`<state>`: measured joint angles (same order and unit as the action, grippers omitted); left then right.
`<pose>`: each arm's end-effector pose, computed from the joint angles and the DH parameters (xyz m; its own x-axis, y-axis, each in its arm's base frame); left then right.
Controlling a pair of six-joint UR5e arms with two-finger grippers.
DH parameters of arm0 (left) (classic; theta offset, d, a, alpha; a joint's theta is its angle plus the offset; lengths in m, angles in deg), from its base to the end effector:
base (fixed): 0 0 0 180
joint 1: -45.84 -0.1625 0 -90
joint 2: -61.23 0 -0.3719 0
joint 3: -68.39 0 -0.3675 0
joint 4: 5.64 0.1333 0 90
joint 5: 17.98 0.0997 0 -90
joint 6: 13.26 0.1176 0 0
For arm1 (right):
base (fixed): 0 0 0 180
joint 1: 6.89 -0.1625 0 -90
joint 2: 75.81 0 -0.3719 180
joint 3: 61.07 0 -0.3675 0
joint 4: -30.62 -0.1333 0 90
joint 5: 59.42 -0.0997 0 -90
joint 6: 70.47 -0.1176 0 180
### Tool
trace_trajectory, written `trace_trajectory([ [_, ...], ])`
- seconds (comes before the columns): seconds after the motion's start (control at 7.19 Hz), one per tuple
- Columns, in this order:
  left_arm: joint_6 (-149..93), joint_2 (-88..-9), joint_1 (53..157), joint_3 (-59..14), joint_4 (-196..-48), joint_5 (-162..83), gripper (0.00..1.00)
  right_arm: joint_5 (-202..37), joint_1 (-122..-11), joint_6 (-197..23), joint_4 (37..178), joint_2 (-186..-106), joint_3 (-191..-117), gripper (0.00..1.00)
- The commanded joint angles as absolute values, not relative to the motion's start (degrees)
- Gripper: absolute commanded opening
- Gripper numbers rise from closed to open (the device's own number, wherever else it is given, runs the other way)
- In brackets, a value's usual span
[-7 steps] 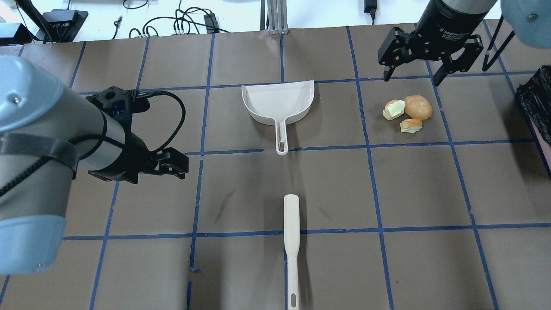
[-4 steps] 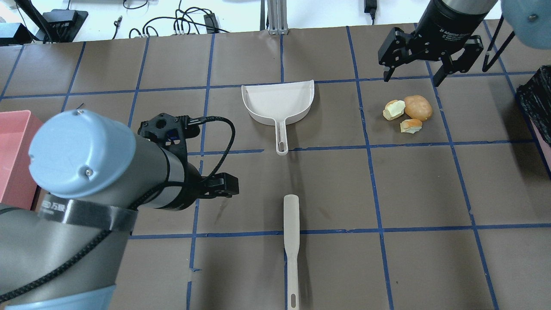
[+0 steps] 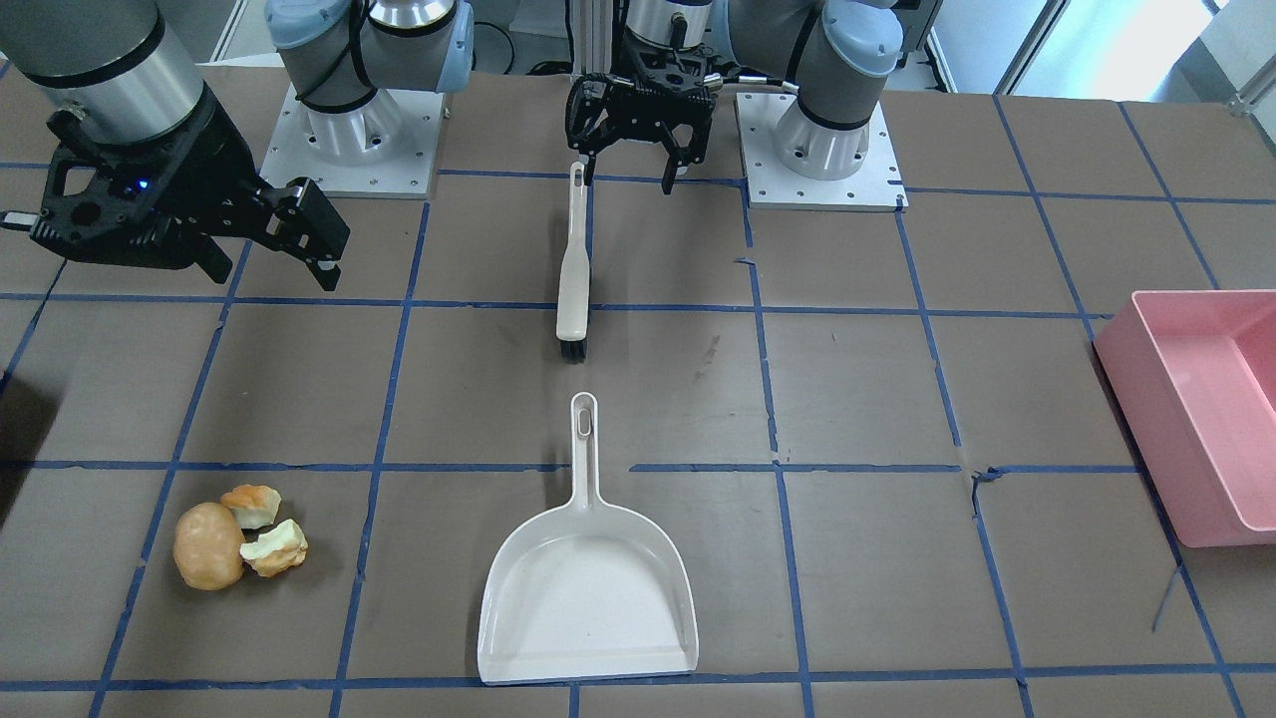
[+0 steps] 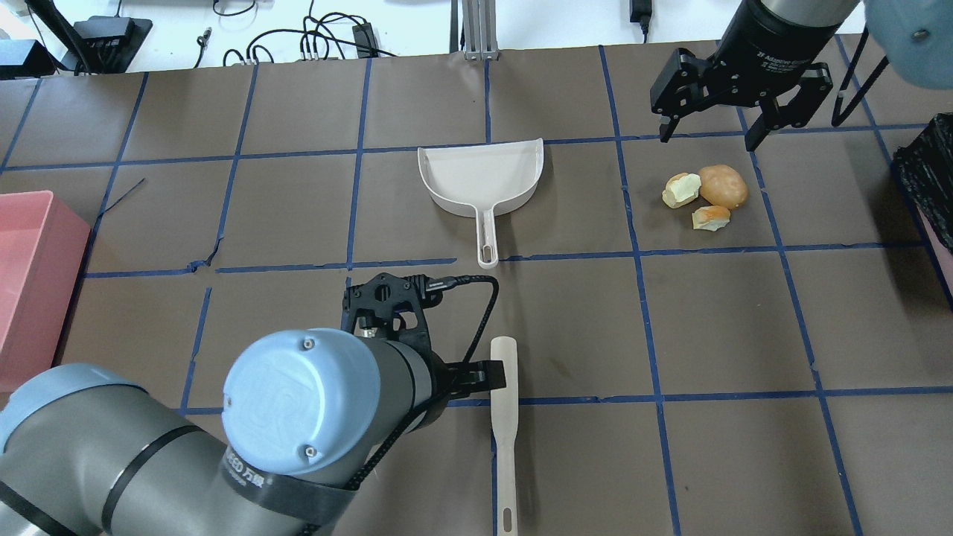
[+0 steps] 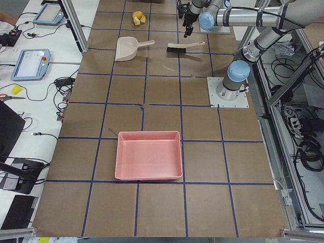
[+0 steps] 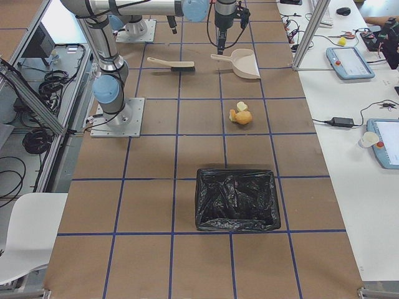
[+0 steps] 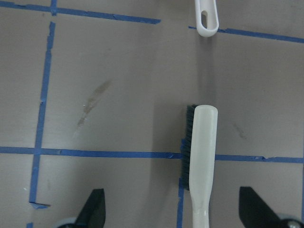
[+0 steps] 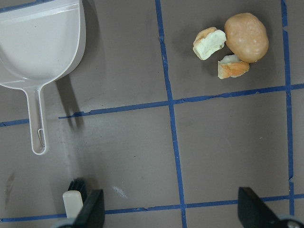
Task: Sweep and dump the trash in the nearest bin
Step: 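Grasp the brush handle with the left gripper while the right arm reaches toward the dustpan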
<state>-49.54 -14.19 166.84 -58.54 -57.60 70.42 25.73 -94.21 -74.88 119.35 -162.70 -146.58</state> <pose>-0.3097 -0.2503 0.2965 -0.9810 -0.0681 0.1817 -0.1050 0.9737 -0.2021 0.1203 -0.4937 0.4257 -0.9888 0.1231 -0.0844 0.1232 0.9924 0.0046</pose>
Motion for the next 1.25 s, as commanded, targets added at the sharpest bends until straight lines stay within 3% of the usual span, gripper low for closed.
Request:
trace_trajectory([
  [0.0,-58.0,-21.1,173.9,-60.5,-50.2,74.7,1.00,25.7,-94.3,-75.0,119.2,-162.7,-146.7,1.00],
  [0.42,-67.1,-29.7,185.4,-60.5,-45.9,82.6,1.00,25.6,-94.3,-75.0,119.2,-162.8,-146.7,1.00],
  [0.83,-67.2,-30.1,188.0,-61.0,-45.9,82.3,0.99,25.5,-94.4,-74.7,119.7,-162.4,-146.8,1.00],
  [1.11,-60.9,-29.9,188.7,-63.7,-44.9,82.4,0.98,25.4,-94.6,-74.3,126.6,-157.6,-146.7,1.00],
])
